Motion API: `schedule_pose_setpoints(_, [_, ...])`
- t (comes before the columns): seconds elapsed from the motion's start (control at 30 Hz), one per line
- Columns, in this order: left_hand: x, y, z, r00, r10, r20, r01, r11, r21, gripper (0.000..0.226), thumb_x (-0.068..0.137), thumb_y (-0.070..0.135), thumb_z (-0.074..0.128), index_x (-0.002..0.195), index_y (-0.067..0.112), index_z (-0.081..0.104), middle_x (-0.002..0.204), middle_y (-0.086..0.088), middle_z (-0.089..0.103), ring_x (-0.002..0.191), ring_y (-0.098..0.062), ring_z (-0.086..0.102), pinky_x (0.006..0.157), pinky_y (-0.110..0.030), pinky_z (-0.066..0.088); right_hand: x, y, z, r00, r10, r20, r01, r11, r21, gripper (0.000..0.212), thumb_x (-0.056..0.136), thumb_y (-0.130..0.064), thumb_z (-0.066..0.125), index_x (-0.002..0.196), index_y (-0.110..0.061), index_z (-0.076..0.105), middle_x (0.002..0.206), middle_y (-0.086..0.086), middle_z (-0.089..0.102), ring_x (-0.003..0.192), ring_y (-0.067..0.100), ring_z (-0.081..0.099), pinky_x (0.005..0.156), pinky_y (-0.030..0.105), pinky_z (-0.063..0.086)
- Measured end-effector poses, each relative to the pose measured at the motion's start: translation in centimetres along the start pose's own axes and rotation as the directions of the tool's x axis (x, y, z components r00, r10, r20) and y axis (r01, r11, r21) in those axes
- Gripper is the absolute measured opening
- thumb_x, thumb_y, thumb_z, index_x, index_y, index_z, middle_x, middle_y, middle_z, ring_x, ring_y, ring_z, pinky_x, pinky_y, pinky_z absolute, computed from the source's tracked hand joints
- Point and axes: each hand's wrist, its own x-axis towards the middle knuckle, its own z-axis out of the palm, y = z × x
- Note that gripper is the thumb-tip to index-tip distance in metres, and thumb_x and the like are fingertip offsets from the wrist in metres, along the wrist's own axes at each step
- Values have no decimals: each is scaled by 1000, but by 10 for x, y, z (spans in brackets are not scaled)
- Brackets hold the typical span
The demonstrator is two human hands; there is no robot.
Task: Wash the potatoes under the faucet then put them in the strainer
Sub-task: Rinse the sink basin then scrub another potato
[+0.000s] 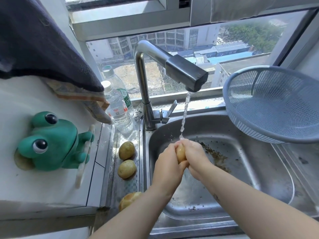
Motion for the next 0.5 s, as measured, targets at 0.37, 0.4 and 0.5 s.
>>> schedule_pose_setpoints(0.37, [1,-5,-5,999,-30,-21,32,997,64,43,77,23,75,116,26,56,103,9,65,96,-11,61,77,-24,45,-4,1,-10,957,19,289,-44,996,80,23,93,-9,52,113,-1,59,103,17,63,86,21,63,68,32,53])
schedule_pose_setpoints(0.4, [-1,-4,-3,1000,-2,-27,4,996,92,43,78,22,74,117,26,54,105,10,64,97,-11,60,76,-24,43,-4,0,-8,971,11,240,-24,999,49,18,91,-8,55,103,-2,65,96,16,65,80,21,63,62,31,52])
schedule_pose_setpoints(0.5, [-4,-4,-4,997,74,-38,-69,991,111,52,82,20,70,126,29,46,112,11,61,103,-11,59,76,-22,40,-5,-3,-2,996,12,83,-19,997,80,19,90,-8,50,79,-5,66,79,13,64,67,21,61,47,25,46])
